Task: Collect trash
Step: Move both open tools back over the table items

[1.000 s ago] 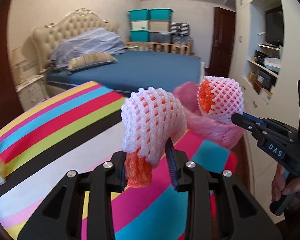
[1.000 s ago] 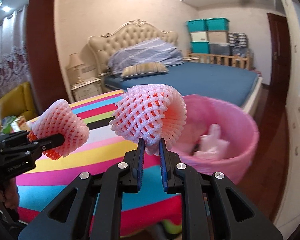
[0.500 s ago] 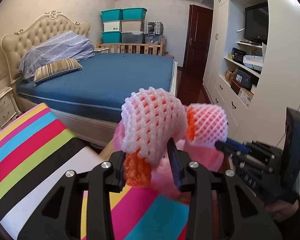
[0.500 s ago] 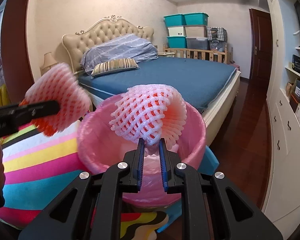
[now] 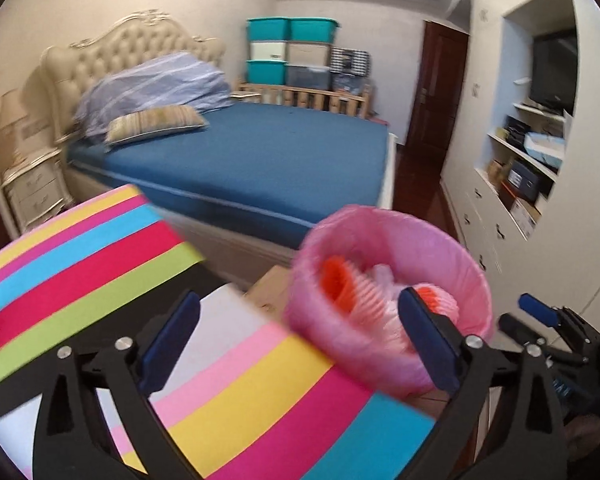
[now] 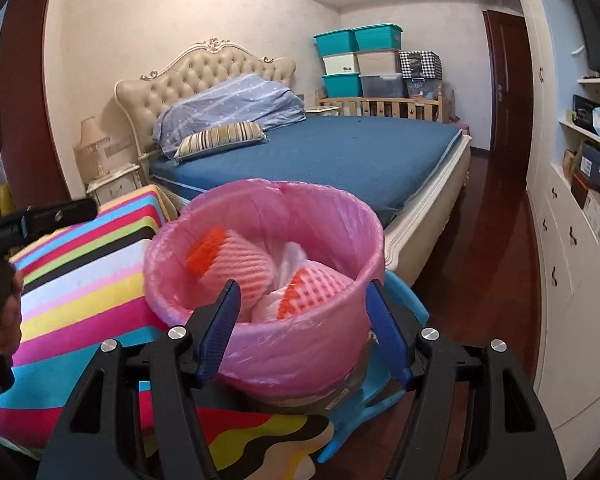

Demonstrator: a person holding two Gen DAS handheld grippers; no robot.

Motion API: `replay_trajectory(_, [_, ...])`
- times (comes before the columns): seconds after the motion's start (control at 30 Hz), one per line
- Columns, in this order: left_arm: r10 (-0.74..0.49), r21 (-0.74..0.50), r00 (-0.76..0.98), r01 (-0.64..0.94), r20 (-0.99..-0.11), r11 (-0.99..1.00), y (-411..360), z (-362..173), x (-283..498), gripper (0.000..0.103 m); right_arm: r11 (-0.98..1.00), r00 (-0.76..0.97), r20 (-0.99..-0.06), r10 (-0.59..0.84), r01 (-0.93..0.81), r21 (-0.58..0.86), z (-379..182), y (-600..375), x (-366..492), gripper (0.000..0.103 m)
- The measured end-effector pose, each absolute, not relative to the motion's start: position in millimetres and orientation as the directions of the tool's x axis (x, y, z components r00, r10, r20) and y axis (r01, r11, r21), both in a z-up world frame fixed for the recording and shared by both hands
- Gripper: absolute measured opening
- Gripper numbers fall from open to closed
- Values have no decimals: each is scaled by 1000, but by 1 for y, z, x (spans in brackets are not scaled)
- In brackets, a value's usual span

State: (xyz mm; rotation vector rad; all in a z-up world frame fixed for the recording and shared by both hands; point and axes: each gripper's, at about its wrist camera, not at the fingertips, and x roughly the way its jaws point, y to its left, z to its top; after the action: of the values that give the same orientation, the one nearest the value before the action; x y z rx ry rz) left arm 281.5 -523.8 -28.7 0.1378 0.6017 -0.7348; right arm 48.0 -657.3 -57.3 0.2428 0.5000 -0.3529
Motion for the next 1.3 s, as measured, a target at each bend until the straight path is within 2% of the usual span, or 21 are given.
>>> replay_trajectory(0.17, [-551, -102, 623, 607, -556, 788, -451, -29, 270, 98, 932, 838, -496, -229, 336, 138, -45, -630, 50, 63])
replay_trajectory(0.3, [-489, -63, 684, 547, -542, 835, -385, -29, 257, 98, 956, 860, -481, -170, 262, 132, -35, -598, 64, 63])
replay_trajectory(0.43, [-416, -2, 749, 485, -515, 875, -326, -26, 242, 98, 974, 871, -484, -83, 173, 145, -30, -553, 89, 68])
replay_trajectory(0.63, [-283, 52, 807, 360, -518, 932, -235, -28, 226, 98, 986, 863, -500, 71, 14, 164, -28, -472, 125, 71])
replay_trajectory(0.87, [-56, 121, 855, 138, -516, 983, -124, -32, 211, 98, 973, 808, -542, 230, -173, 154, -27, -357, 168, 71])
replay_trajectory(1.13, [165, 110, 859, -127, -484, 986, 11, -29, 185, 98, 952, 750, -590, 300, -279, 129, -28, -250, 203, 71])
replay_trajectory(1.3, [241, 96, 846, -223, -476, 970, 61, -26, 173, 98, 936, 726, -602, 332, -332, 115, -28, -186, 224, 71])
